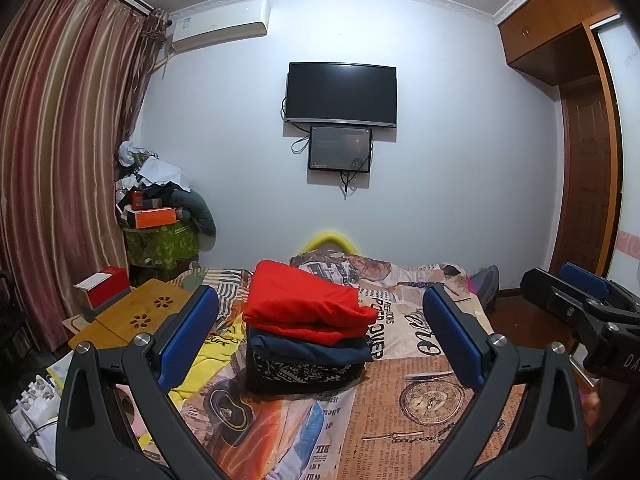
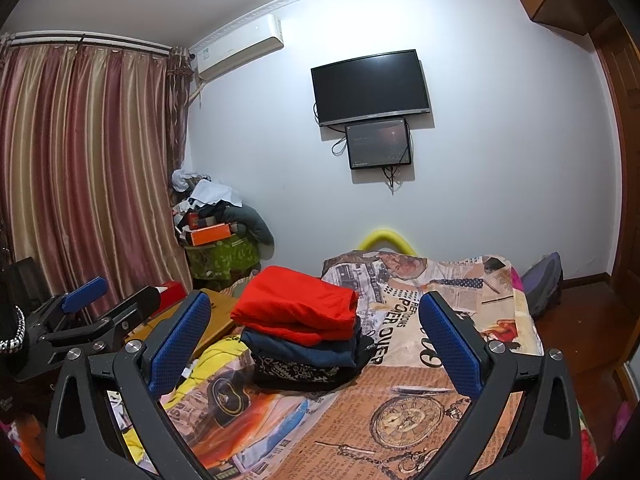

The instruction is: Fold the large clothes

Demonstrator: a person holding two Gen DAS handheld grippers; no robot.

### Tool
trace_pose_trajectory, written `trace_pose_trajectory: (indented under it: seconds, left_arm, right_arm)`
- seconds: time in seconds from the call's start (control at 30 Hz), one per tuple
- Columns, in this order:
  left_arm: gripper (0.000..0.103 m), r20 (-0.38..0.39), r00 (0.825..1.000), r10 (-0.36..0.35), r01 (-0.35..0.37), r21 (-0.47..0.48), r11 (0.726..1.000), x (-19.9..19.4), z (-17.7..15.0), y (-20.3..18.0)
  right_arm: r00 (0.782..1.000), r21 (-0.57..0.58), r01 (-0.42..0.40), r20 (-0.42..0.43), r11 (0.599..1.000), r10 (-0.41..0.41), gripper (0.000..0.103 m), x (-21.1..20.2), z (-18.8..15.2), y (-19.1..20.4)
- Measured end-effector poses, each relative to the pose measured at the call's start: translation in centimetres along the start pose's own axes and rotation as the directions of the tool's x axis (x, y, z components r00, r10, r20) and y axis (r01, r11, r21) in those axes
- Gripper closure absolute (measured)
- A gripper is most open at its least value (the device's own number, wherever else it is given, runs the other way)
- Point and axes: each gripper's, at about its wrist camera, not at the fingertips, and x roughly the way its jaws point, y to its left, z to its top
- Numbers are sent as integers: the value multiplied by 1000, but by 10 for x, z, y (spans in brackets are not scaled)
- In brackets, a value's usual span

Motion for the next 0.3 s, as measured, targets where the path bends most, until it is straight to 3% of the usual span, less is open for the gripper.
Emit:
trace_pose_trajectory:
  seconds: [0.3]
  left_arm:
    - [1, -11, 1000, -7, 7, 2, 1000, 6, -1, 1]
  right_arm:
    - [1000, -2, -1, -13, 1000, 1, 0, 5, -2, 0]
